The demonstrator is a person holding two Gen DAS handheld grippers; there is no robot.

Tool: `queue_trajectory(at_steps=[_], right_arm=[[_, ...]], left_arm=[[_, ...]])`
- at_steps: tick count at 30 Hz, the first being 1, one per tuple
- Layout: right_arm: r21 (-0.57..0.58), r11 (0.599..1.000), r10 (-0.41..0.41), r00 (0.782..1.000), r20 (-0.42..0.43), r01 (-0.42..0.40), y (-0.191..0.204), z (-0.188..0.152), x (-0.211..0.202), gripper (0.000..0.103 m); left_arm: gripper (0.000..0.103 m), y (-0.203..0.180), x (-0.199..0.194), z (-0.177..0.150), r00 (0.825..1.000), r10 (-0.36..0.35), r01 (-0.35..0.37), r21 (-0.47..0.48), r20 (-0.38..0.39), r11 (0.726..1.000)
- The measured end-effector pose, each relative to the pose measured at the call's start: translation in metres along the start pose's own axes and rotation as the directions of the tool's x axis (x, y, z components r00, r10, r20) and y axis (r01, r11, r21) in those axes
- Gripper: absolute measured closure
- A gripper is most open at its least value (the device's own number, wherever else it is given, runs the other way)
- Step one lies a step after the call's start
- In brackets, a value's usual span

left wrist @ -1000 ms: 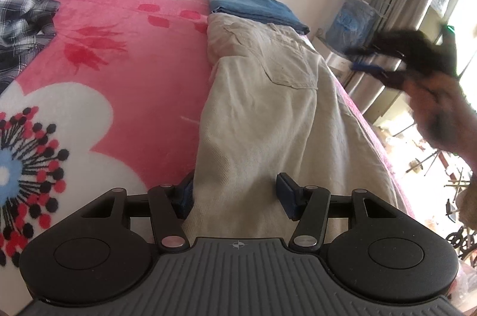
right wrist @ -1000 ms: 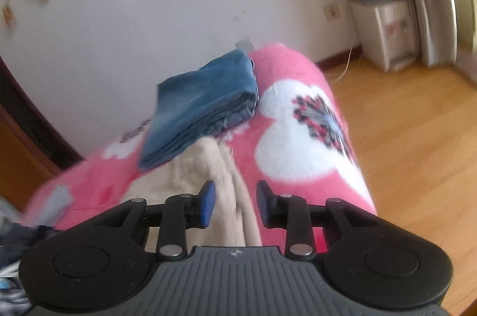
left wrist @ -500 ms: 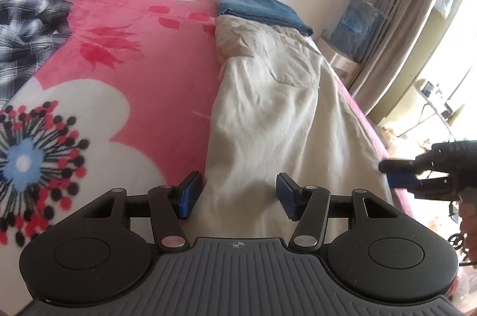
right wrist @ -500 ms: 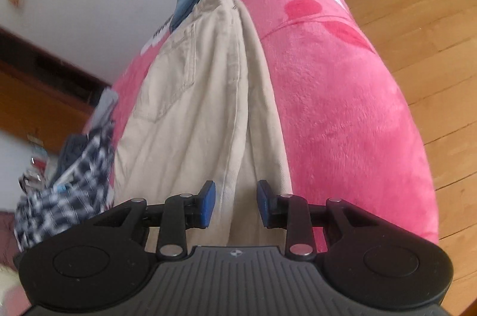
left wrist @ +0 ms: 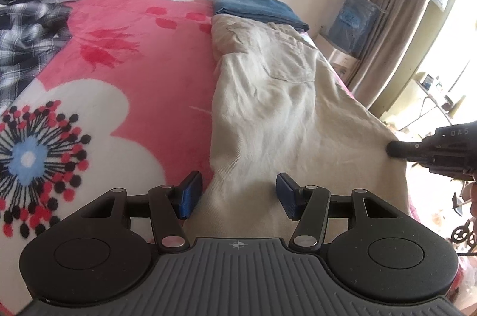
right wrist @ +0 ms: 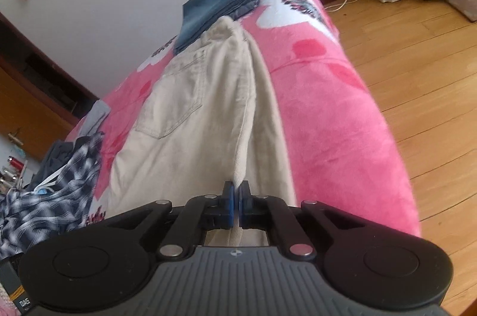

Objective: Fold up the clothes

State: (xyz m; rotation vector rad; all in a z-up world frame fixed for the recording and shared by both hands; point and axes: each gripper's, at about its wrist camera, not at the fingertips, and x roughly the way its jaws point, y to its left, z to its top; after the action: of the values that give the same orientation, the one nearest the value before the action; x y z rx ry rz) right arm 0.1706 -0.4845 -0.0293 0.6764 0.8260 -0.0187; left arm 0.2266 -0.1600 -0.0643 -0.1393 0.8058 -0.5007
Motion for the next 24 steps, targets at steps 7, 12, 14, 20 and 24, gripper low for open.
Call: queue_trajectory(at_steps=[7,12,14,20,24], right_arm=[[0.029,0.999,-0.035,0.999,-0.009,0.035,-0.015,0.001,0.003,0.101],[0.028,0.995,-0.095,0.995,-0.027,0.096,-0.026,-0.006,0.017,0.101],[0.047,0.993,-0.105,0.994,-0.027,0.106,-0.028,-0.008,0.022,0.101],[0.148,0.986,-0.080,0.997,-0.001,0.079,-0.028,-0.011,-0.020,0.079],[0.154,0.987,-0.054,0.997,0.048,0.046,-0.022,-0.026,-0.082,0.078]], left_arm=[[0.048,-0.007,0.007,-0.004,1.000,0.003,-0.002,0.032,-0.012,0.999],[0.047,-0.011,0.011,-0.007,1.000,0.017,-0.017,0.062,-0.013,0.998],[0.047,-0.012,0.010,-0.007,1.000,0.022,-0.021,0.073,-0.011,0.997],[0.047,-0.011,-0.016,-0.001,0.999,0.042,-0.044,0.065,0.032,0.997],[0.047,-0.010,-0.043,0.001,0.997,0.048,-0.052,0.065,0.067,0.997]])
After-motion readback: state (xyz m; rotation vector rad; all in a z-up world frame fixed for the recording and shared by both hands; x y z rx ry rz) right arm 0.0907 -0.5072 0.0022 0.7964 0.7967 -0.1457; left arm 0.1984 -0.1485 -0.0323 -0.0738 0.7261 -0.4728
